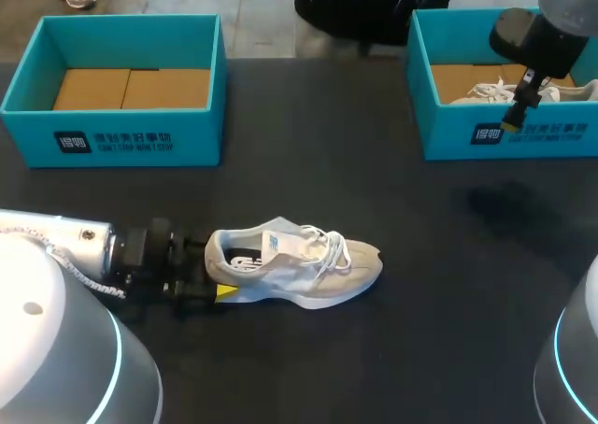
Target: Take the shoe out of the shoebox, open the shoe tongue, remove and reinsert the insole, then place the shoe into the shoebox
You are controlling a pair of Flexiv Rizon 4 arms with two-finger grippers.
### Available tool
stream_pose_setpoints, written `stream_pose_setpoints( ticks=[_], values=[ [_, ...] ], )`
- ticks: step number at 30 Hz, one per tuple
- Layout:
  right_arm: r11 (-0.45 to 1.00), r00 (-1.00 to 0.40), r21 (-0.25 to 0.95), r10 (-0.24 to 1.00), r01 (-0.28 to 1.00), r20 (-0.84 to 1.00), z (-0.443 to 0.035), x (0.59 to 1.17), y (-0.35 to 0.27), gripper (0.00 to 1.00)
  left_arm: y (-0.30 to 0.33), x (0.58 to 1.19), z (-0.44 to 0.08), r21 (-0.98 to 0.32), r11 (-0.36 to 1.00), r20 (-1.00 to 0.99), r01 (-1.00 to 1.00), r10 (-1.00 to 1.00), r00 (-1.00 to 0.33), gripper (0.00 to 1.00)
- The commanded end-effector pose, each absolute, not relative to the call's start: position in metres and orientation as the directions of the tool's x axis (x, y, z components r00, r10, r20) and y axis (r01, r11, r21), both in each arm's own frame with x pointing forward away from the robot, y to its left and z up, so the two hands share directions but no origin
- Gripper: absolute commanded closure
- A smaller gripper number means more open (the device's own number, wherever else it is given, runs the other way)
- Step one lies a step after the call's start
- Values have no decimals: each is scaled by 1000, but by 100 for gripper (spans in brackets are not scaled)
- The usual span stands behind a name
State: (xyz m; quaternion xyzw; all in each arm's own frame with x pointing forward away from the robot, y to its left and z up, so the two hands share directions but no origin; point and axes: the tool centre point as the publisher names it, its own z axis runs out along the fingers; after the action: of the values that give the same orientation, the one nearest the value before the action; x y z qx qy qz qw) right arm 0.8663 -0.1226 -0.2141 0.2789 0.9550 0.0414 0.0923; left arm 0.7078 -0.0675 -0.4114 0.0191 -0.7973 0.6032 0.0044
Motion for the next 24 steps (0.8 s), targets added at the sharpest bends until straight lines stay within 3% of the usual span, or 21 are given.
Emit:
stream_pose_setpoints(
  ticks=[1,12,24],
  values=[
    [805,-795,139,592,576,-134,-215,867,-115,0,-68,706,-411,-961,273,29,-35,-29,-999,100],
    [600,-588,170,800,782,-119,-221,860,-59,0,-68,706,-411,-961,273,29,-35,-29,-999,100],
    [454,-444,108,890,884,-104,-217,831,7,0,-68,706,-411,-961,273,29,-35,-29,-999,100]
  ],
)
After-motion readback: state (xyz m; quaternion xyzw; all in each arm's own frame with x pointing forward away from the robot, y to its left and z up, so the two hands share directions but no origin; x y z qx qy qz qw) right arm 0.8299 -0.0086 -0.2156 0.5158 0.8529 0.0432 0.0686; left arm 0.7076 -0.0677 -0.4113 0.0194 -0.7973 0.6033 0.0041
